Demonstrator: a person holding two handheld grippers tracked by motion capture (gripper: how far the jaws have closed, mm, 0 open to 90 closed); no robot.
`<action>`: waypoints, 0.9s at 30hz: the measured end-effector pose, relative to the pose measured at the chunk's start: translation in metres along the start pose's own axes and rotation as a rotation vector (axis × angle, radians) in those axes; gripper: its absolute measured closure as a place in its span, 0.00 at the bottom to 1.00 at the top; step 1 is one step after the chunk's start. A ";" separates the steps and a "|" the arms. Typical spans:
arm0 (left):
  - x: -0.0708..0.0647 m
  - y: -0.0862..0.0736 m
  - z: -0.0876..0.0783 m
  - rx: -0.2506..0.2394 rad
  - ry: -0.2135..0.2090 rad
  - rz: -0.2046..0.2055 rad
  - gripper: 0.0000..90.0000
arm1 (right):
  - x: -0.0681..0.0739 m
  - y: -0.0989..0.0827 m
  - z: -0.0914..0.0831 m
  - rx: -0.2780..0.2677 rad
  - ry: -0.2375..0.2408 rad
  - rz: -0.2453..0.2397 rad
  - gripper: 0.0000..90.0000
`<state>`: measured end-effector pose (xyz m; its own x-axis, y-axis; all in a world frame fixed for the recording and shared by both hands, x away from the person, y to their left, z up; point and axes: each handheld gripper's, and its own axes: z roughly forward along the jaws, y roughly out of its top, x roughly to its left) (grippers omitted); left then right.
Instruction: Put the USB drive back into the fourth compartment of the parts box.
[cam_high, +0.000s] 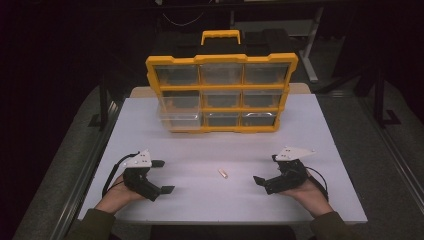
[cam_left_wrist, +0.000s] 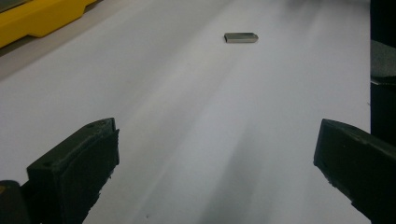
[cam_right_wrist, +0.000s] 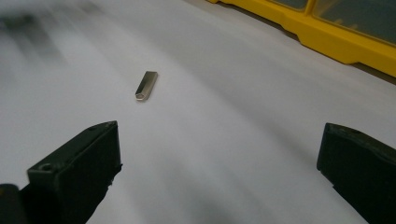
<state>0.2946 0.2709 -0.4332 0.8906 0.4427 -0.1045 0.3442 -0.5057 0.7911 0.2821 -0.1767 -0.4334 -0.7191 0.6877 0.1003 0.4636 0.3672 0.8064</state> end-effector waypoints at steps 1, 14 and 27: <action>0.000 0.000 0.000 0.000 0.000 0.000 0.00 | 0.000 0.001 0.000 0.001 0.001 -0.001 0.00; 0.000 0.000 -0.002 -0.007 -0.005 -0.002 0.00 | 0.001 0.006 0.005 0.001 0.013 -0.012 0.00; 0.000 0.000 -0.001 -0.010 -0.010 -0.004 0.00 | 0.001 0.014 0.014 0.009 0.031 -0.021 0.00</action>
<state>0.2939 0.2721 -0.4326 0.8922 0.4370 -0.1141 0.3449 -0.4963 0.7967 0.2950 -0.1622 -0.4298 -0.7444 0.6599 0.1017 0.4528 0.3870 0.8032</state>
